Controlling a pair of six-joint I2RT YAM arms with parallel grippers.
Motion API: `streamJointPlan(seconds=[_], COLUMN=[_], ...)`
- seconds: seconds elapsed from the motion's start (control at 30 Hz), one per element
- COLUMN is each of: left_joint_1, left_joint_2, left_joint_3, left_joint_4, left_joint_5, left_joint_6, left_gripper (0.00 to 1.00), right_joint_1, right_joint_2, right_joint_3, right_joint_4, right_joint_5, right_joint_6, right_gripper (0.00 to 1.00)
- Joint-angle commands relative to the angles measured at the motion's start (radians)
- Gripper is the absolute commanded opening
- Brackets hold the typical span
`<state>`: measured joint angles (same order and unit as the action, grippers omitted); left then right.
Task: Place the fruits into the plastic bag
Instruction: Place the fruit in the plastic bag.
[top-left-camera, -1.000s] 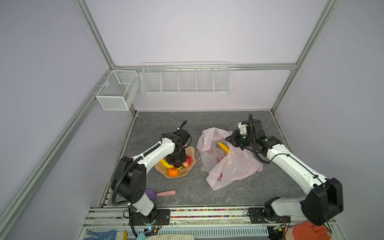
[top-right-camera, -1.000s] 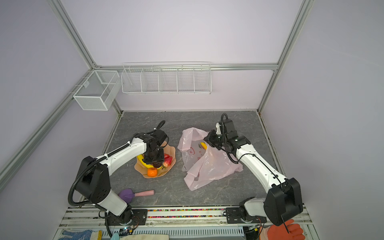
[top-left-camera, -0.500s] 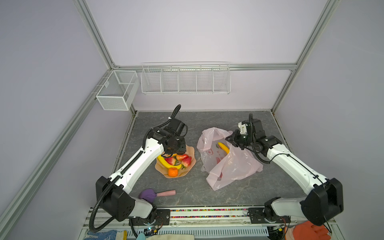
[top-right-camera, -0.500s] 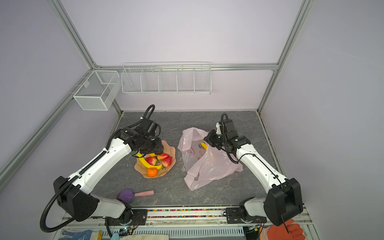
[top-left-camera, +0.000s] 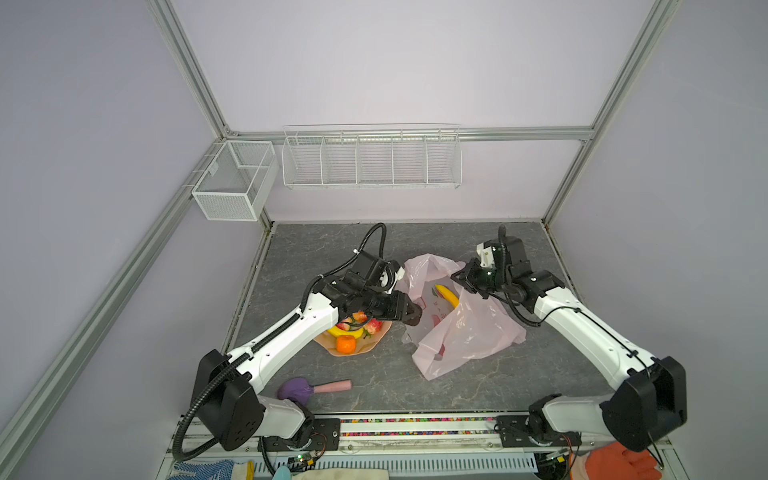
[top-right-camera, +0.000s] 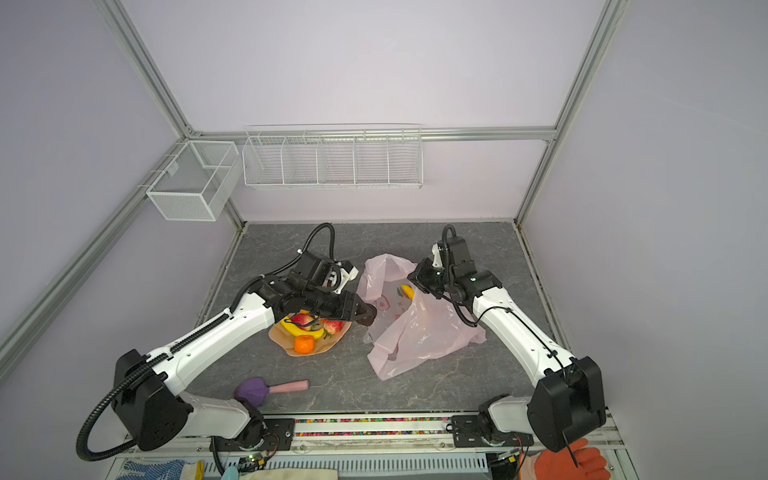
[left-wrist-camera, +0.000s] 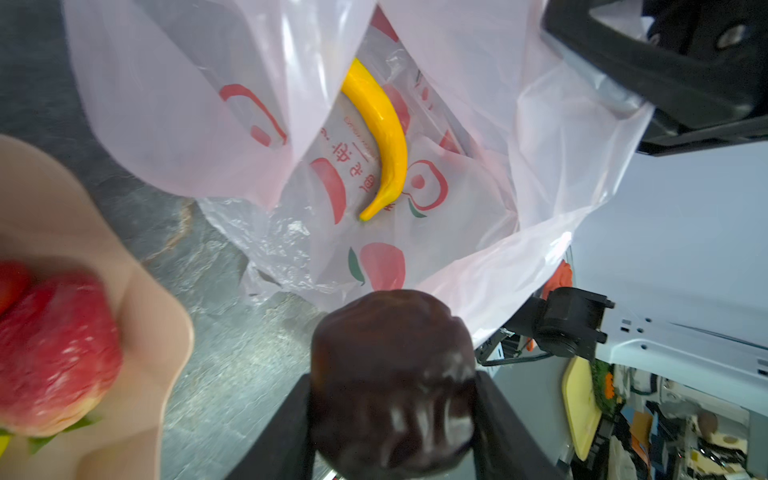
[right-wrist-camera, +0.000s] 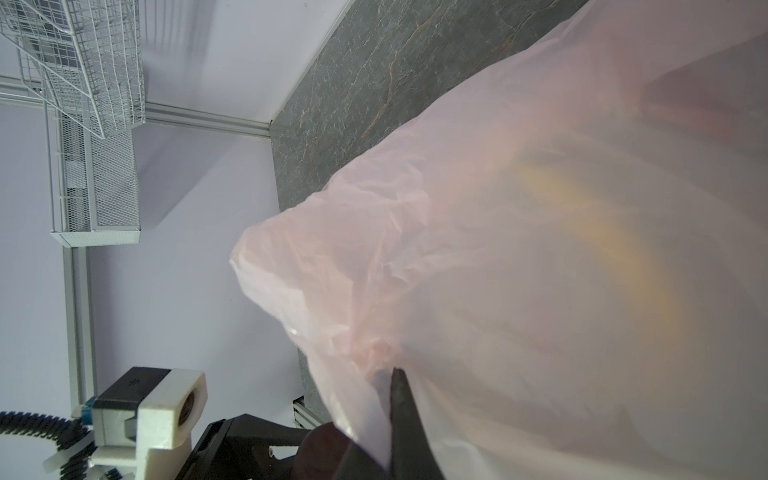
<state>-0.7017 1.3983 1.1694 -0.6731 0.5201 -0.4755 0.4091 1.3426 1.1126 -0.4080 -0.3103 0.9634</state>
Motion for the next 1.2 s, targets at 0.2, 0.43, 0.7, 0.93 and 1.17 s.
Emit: streamJointPlan(seconds=[0.2,0.43,0.7,0.93,1.17], left_joint_1=[-0.047,-0.075,-0.143,-0.163,-0.182], left_joint_2=[0.097,0.192,0.327,0.461,0.570], left_joint_3=[-0.044,-0.048,0.059,0.173,0.268], left_joint_4=[0.141,0.209,0.227,0.304,0.451], left_joint_5=[0.099,0.087,0.088,0.053,0.147], left_joint_6=[0.018,-0.003,0.004,-0.074,-0.182], left_gripper=[0.00,0.00,0.00,0.00,0.00], right_joint_1=[-0.004,-0.004,-0.003,-0.004,-0.003], right_joint_2=[-0.013,-0.008,-0.015,-0.038,-0.054], right_joint_3=[0.020,0.024,0.014,-0.046,-0.073], right_joint_4=[-0.018,-0.017,-0.015,0.052,0.072], right_joint_5=[0.014,0.014,0.019,-0.001,0.000], right_joint_6=[-0.012,-0.012,-0.002,0.060,0.072], right_gripper=[0.07,0.07,0.07,0.07,0.07])
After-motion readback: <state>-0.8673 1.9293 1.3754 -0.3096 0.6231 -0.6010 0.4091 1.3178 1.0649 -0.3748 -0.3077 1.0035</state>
